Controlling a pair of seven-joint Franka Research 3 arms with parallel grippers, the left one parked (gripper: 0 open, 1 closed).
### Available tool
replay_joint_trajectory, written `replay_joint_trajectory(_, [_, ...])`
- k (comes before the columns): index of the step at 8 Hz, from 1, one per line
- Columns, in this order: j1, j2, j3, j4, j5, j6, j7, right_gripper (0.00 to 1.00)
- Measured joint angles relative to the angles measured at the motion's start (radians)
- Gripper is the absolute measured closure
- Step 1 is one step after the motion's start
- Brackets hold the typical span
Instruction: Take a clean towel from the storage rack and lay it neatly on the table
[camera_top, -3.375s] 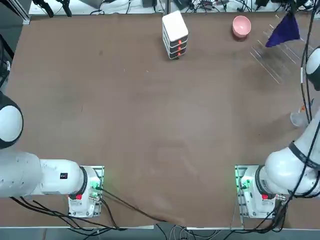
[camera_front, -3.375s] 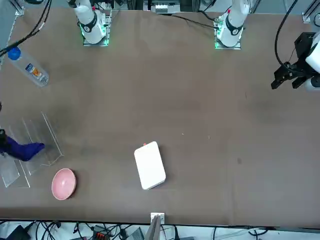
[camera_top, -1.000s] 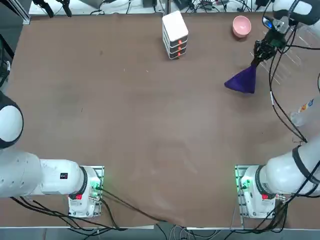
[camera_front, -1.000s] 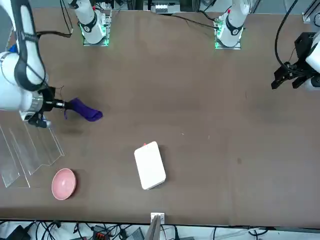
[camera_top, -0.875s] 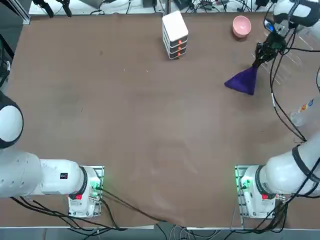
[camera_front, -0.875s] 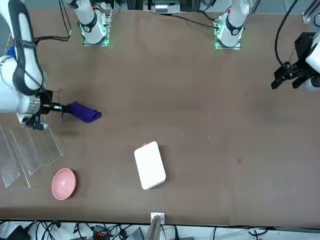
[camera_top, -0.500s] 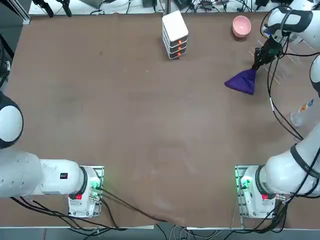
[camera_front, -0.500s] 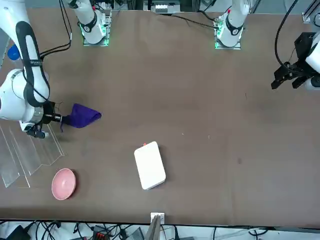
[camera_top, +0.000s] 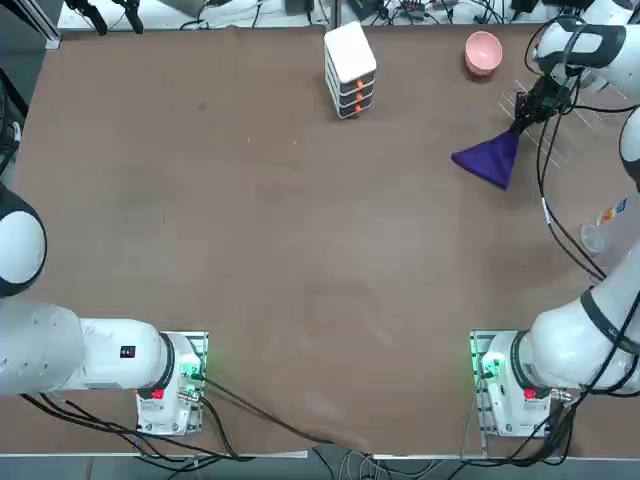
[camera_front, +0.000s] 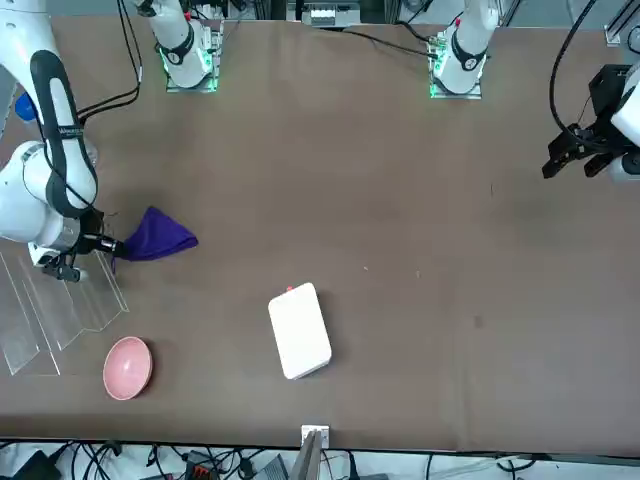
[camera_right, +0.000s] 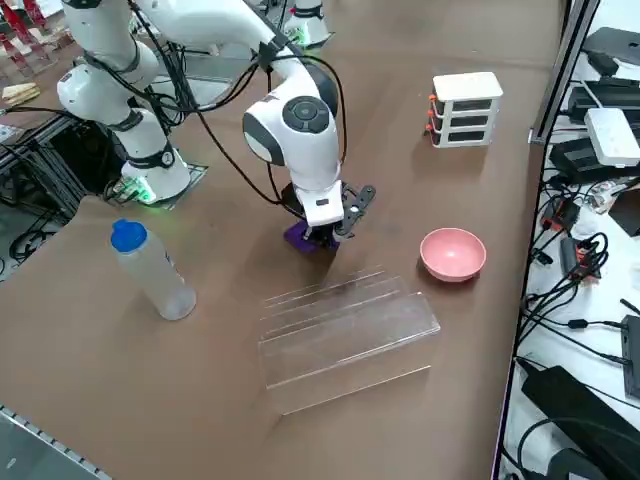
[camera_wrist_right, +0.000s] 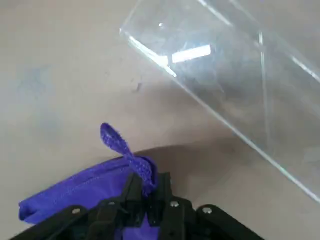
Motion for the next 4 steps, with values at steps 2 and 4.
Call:
replay_joint_trajectory(2, [0.006,0.036,0.006,0.006,0.000,0.050,-0.001,0.80])
replay_joint_trajectory(4, [0.018,0.056,0.008,0.034,-0.014,0.072,-0.002,0.47])
